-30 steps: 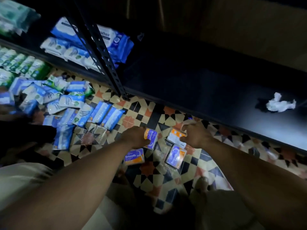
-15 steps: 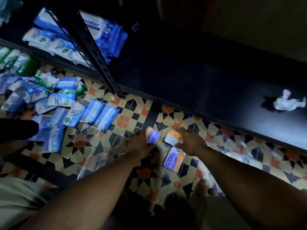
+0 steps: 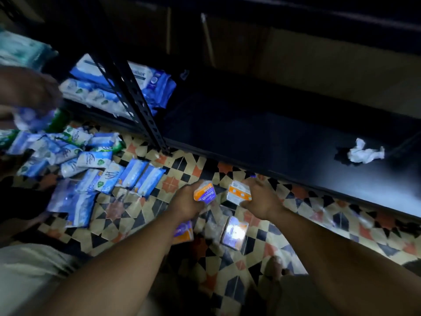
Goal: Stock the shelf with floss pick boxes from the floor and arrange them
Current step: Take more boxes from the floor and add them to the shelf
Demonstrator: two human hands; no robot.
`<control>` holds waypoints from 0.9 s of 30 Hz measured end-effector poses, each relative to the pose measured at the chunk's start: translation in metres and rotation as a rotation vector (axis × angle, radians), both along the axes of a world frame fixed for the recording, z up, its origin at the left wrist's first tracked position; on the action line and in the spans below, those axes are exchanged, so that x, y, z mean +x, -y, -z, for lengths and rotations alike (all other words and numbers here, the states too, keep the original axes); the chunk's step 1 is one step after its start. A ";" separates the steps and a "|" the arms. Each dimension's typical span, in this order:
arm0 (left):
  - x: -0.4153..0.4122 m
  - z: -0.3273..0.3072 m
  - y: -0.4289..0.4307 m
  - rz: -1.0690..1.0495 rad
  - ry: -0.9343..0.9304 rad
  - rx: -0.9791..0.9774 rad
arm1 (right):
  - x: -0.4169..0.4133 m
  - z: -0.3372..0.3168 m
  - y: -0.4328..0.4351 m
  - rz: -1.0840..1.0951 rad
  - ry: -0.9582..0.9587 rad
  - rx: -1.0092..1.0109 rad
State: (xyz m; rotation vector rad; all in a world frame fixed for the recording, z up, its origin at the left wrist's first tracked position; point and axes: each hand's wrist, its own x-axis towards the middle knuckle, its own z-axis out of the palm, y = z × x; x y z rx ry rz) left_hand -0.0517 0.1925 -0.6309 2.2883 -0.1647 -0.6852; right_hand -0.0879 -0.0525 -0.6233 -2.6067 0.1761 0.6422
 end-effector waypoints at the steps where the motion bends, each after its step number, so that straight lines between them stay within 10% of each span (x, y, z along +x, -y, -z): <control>1: 0.000 -0.011 -0.001 0.001 0.017 -0.026 | -0.001 -0.010 0.000 0.009 0.018 0.008; 27: 0.039 -0.401 -0.008 0.090 0.920 0.060 | -0.005 -0.404 -0.003 0.059 0.941 -0.027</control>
